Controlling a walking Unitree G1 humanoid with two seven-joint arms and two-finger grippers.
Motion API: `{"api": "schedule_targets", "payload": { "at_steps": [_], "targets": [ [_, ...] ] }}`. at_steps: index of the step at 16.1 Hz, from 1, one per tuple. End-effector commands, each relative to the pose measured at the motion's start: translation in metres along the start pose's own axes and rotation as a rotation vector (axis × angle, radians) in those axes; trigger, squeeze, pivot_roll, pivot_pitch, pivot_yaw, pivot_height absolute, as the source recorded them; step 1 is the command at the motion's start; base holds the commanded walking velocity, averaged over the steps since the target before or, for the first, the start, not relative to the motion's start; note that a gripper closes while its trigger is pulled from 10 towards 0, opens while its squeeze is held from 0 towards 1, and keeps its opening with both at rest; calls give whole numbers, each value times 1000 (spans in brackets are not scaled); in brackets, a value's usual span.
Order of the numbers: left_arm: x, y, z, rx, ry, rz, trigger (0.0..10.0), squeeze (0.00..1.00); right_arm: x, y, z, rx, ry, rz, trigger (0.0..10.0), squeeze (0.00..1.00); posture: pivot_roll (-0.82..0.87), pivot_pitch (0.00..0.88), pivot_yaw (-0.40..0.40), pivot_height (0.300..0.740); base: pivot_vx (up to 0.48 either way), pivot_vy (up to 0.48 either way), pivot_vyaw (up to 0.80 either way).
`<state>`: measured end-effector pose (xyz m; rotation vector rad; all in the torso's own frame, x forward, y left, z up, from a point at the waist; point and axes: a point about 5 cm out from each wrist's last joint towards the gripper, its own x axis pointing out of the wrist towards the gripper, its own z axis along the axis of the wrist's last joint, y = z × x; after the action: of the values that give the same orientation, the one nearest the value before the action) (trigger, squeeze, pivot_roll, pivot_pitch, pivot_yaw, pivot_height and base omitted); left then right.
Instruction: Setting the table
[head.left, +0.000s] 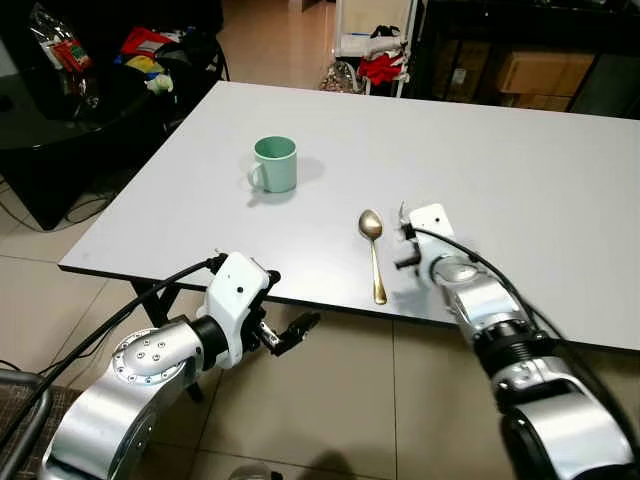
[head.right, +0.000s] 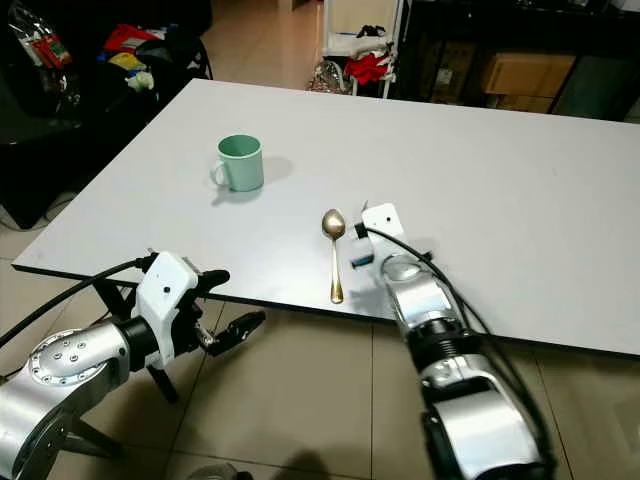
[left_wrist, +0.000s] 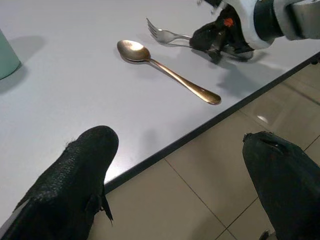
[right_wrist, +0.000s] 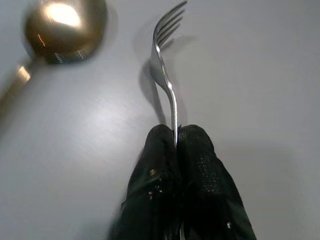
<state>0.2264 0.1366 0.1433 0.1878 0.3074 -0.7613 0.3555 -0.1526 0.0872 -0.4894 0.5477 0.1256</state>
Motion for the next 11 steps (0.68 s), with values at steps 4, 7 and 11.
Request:
{"api": "schedule_targets", "payload": {
  "at_steps": [4, 7, 11],
  "targets": [
    [2, 1, 2, 3, -2, 0, 10000, 0, -5, 1, -9, -248, 69, -15, 0, 0, 127, 0, 5, 740, 0, 0, 0],
    [2, 1, 2, 0, -4, 1, 10000, 0, -5, 9, -7, -261, 76, -3, 0, 0, 129, 0, 2, 740, 0, 0, 0],
    [1, 1, 2, 1, -4, 7, 10000, 0, -6, 15, -3, -234, 89, 11, 10000, 0, 137, 0, -5, 740, 0, 0, 0]
  ]
}}
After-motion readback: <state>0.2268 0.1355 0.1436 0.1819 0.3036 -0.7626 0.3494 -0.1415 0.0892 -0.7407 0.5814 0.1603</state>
